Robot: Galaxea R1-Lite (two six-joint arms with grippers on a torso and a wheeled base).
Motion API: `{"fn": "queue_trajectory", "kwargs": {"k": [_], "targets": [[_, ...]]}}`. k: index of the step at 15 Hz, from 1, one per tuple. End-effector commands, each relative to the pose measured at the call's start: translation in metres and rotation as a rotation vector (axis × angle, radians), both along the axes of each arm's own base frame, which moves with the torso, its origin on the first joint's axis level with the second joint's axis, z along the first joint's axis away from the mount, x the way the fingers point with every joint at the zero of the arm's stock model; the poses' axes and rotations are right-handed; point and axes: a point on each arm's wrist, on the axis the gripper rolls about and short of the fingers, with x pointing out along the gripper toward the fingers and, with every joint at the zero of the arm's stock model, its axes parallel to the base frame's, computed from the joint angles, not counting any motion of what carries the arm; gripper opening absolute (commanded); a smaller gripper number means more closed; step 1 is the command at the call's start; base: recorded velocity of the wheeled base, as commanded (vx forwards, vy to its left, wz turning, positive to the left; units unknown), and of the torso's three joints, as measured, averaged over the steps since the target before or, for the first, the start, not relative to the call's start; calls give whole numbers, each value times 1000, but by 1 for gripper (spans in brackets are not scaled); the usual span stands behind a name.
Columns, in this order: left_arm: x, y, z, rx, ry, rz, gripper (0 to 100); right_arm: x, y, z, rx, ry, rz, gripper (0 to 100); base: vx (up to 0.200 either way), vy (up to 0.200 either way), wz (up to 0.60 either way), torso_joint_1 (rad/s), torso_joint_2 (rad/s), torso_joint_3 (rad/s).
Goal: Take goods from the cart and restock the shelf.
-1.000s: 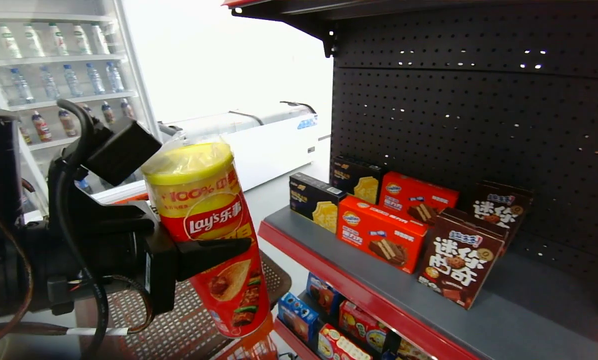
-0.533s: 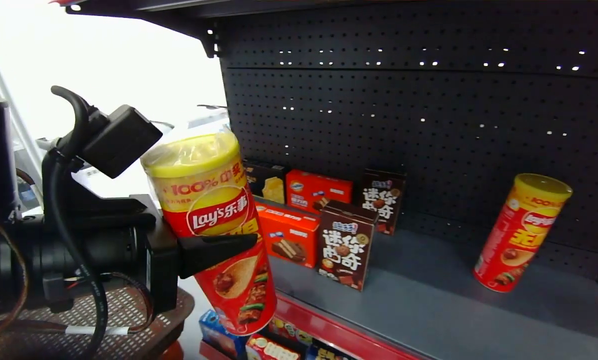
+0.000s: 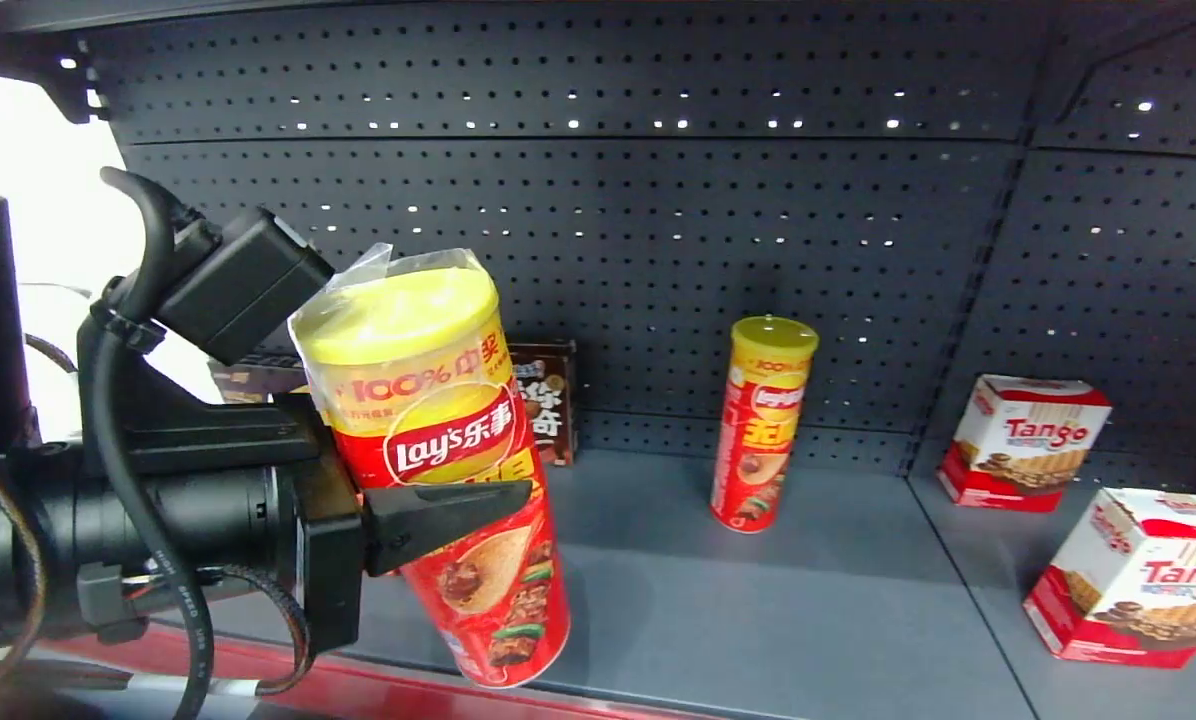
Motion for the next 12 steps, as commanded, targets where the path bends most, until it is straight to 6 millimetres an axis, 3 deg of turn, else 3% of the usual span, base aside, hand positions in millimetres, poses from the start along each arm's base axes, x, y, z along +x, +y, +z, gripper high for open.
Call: {"fn": "queue_trajectory", "kwargs": {"k": [1, 12], "targets": [[0, 0, -1, 2, 3, 0, 0, 0, 0, 0, 2, -1, 0, 100, 0, 0, 0, 0, 0, 0], [0, 0, -2, 3, 6, 0, 0, 0, 0, 0, 2, -1, 0, 100, 0, 0, 0, 0, 0, 0]]}}
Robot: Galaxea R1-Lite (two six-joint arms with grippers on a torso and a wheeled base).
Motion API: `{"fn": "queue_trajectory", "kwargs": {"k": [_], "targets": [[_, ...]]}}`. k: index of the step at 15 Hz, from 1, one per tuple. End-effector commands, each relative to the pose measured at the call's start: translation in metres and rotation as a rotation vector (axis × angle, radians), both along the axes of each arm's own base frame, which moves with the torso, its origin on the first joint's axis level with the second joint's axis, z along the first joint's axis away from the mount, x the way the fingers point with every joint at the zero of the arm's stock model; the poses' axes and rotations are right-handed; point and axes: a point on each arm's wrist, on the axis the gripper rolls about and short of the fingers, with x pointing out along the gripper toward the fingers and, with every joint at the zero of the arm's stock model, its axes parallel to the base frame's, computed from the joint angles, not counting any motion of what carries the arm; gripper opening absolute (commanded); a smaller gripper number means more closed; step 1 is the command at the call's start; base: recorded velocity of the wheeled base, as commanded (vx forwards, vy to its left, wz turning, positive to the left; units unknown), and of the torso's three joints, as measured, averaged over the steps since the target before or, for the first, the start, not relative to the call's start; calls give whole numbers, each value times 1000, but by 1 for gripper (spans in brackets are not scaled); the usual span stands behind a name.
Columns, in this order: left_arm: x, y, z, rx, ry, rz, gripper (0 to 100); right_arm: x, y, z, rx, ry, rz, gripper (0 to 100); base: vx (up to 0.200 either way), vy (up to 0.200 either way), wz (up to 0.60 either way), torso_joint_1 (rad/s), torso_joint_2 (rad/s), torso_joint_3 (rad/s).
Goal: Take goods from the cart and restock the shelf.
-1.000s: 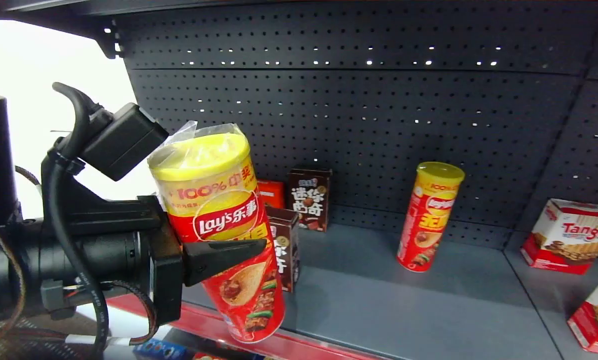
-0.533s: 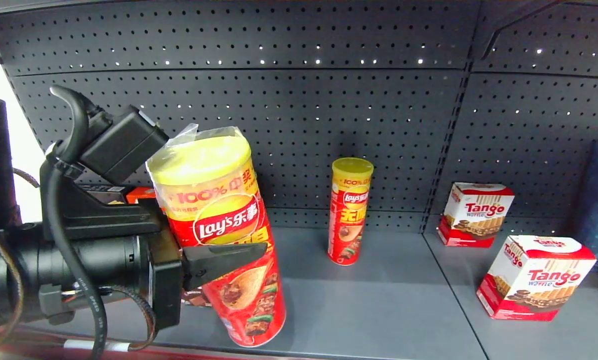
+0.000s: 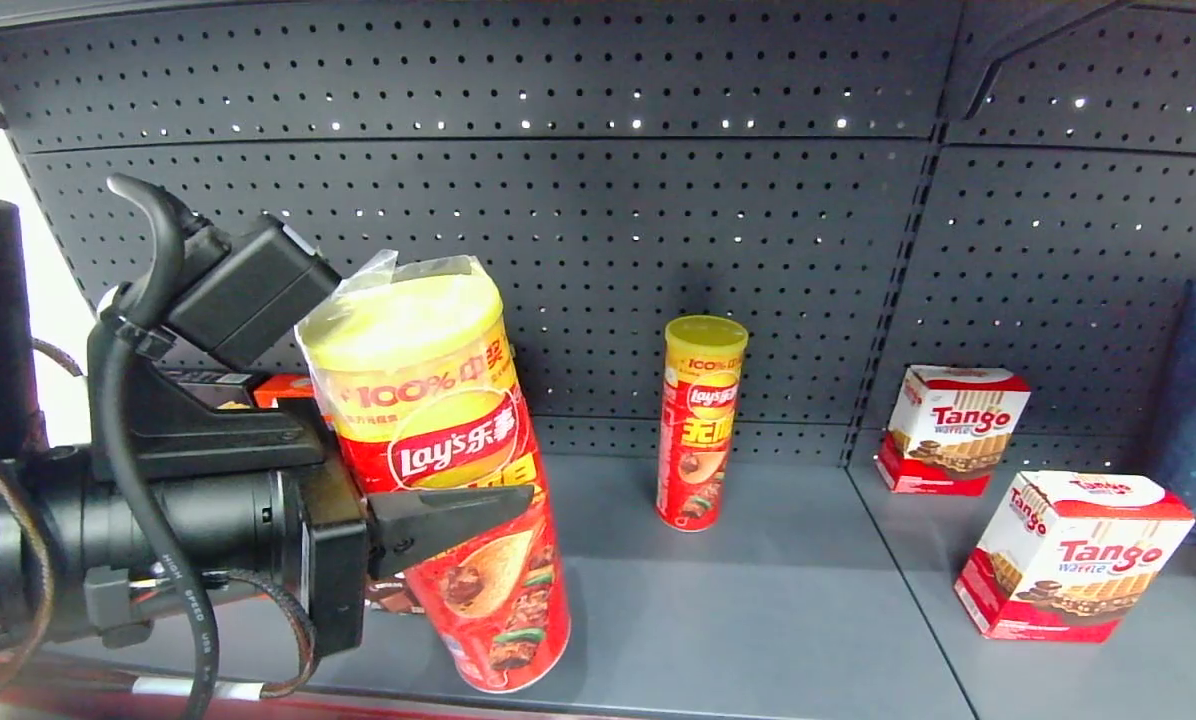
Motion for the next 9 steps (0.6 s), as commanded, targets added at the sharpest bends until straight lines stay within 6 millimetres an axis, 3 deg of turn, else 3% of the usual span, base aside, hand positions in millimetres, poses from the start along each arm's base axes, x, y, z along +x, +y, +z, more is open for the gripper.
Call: {"fn": "queue_trajectory", "kwargs": {"k": [1, 6, 7, 9], "targets": [[0, 0, -1, 1, 2, 0, 0, 0, 0, 0, 0, 0, 1, 100, 0, 0, 0, 0, 0, 0], [1, 1, -1, 2, 3, 6, 0, 0, 0, 0, 0, 0, 1, 100, 0, 0, 0, 0, 0, 0], [1, 1, -1, 2, 3, 7, 0, 0, 0, 0, 0, 0, 1, 100, 0, 0, -600, 7, 2, 2], [2, 1, -1, 2, 3, 7, 0, 0, 0, 0, 0, 0, 1, 100, 0, 0, 0, 0, 0, 0]]}}
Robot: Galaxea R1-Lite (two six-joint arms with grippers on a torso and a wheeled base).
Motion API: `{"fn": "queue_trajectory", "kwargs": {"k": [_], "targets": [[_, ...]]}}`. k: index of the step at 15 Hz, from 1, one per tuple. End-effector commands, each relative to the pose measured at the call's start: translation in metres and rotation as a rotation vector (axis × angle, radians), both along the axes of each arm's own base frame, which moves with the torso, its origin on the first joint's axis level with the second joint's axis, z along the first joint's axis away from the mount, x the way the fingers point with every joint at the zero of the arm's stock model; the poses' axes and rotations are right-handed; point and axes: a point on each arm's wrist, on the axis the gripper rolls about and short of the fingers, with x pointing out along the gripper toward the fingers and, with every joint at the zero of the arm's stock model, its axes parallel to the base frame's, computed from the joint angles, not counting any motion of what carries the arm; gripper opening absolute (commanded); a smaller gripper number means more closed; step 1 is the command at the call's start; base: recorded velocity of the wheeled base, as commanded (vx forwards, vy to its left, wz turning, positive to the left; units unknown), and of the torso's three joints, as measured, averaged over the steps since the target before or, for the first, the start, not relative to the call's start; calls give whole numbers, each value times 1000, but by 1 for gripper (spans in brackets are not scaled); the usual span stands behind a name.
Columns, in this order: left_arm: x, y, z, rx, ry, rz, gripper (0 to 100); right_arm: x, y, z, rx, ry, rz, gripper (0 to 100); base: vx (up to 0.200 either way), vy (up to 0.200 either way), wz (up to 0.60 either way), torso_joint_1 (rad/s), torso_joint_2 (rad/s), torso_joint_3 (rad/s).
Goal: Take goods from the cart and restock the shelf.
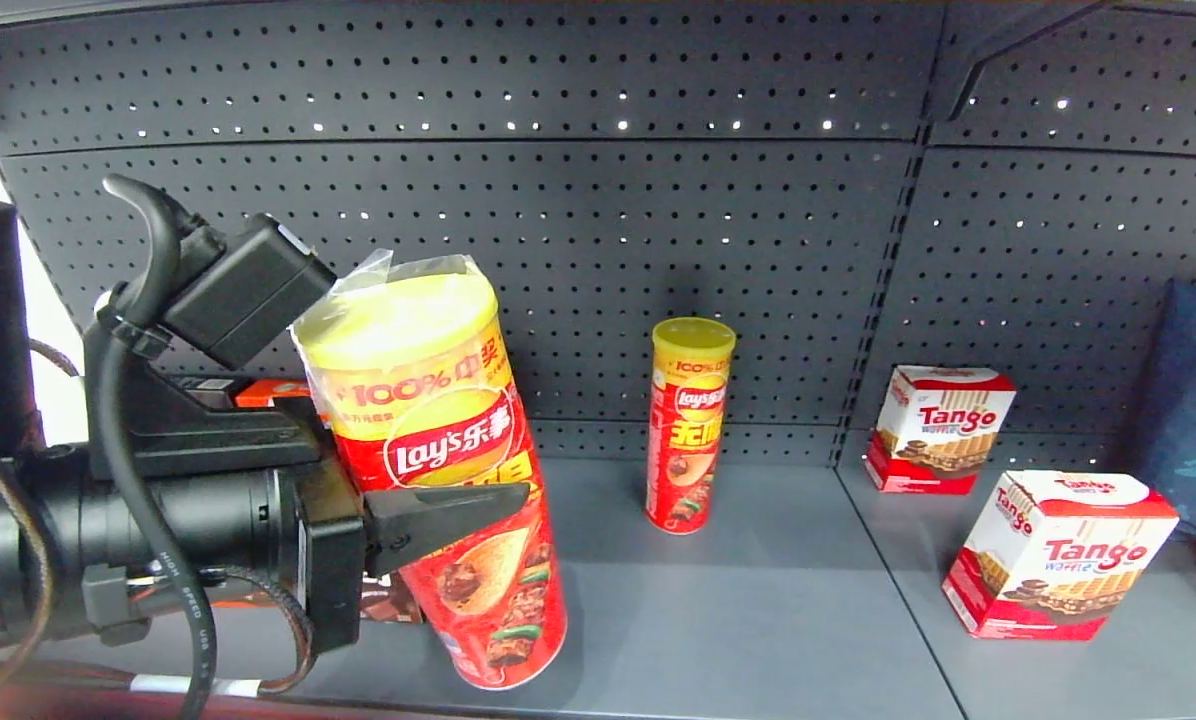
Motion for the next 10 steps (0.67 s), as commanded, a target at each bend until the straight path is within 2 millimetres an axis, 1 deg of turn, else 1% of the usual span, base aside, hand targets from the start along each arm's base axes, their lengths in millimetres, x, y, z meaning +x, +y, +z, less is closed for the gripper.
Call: {"fn": "queue_trajectory", "kwargs": {"k": [1, 6, 7, 8, 9, 10], "targets": [[1, 0, -1, 2, 3, 2, 0, 0, 0, 0, 0, 0, 1, 100, 0, 0, 0, 0, 0, 0], [2, 0, -1, 27, -21, 10, 0, 1, 0, 0, -6, 25, 12, 100, 0, 0, 0, 0, 0, 0], [3, 0, -1, 36, -30, 23, 0, 1, 0, 8, 3, 4, -12, 100, 0, 0, 0, 0, 0, 0], [3, 0, 2, 34, -39, 33, 0, -5, 0, 77, 83, -100, -4, 100, 0, 0, 0, 0, 0, 0], [5, -1, 0, 41, -35, 42, 0, 12, 0, 108, 169, -25, 27, 100, 0, 0, 0, 0, 0, 0], [6, -3, -2, 52, -32, 49, 0, 11, 1, 112, 120, -38, 110, 100, 0, 0, 0, 0, 0, 0]]}}
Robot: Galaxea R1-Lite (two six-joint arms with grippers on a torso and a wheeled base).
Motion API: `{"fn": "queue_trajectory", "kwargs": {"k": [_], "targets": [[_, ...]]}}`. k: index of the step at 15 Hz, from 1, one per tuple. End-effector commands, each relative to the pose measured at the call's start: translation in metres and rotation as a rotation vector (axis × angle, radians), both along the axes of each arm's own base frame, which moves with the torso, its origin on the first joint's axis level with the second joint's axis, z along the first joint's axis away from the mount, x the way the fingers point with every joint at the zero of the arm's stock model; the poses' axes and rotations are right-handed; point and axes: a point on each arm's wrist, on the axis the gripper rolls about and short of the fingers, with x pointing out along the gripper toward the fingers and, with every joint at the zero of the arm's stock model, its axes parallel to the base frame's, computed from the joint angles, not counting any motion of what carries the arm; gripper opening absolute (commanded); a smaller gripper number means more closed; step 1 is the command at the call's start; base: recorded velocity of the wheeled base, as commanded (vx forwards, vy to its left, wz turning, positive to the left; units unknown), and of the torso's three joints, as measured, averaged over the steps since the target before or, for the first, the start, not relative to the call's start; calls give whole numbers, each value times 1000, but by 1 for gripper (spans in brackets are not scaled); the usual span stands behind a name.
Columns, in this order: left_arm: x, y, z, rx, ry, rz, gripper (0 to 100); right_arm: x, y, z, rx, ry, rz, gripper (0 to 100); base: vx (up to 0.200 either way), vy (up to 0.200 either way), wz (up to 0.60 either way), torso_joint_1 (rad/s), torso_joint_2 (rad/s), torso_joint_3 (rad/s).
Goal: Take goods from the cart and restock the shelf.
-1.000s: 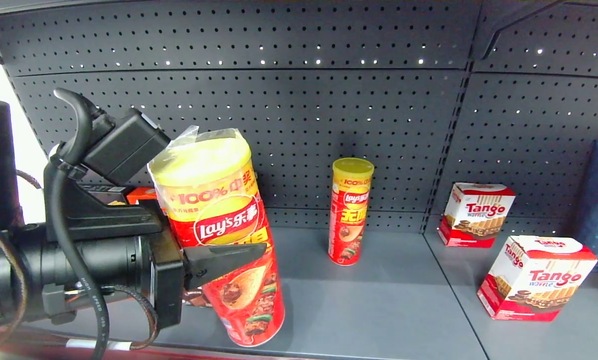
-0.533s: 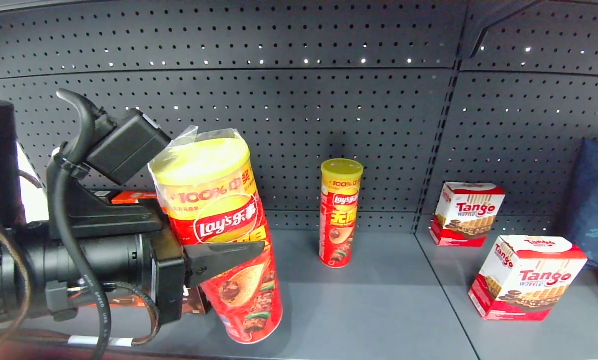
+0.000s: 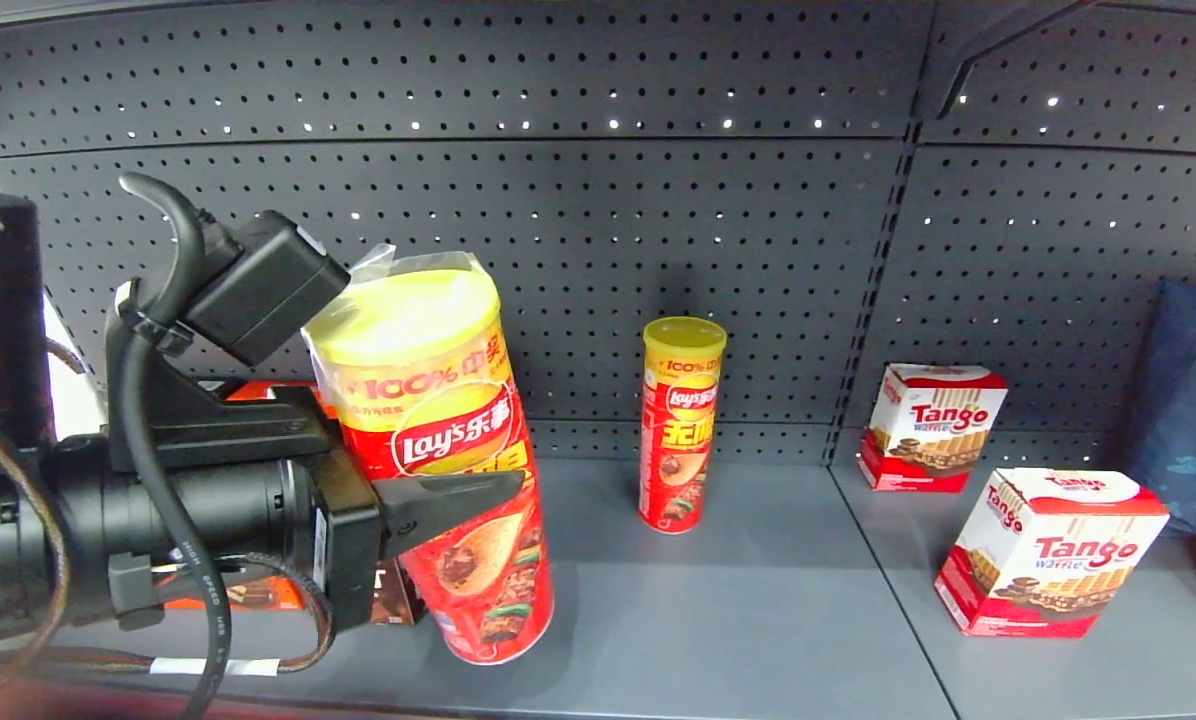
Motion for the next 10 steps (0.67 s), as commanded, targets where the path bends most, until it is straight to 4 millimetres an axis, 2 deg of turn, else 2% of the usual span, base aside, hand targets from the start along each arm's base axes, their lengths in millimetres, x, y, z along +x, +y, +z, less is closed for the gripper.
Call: {"fn": "queue_trajectory", "kwargs": {"k": [1, 2, 5, 7, 9, 10], "targets": [[2, -3, -3, 9, 9, 3, 0, 14, 1, 71, -2, 8, 158, 100, 0, 0, 0, 0, 0, 0], [1, -3, -5, 15, 16, 2, 0, 17, 1, 82, -66, -4, 213, 100, 0, 0, 0, 0, 0, 0], [5, -7, -3, 8, 13, -7, 0, 46, 7, 104, -140, 69, 320, 100, 0, 0, 0, 0, 0, 0], [7, -9, -4, 13, 17, -11, 0, 80, 21, 124, -154, 145, 483, 100, 0, 0, 0, 0, 0, 0], [7, -10, -6, 16, 22, -18, 0, 111, 41, 133, -173, 214, 576, 100, 0, 0, 0, 0, 0, 0], [7, -11, -6, 17, 23, -20, 0, 115, 44, 134, -175, 224, 585, 100, 0, 0, 0, 0, 0, 0]]}}
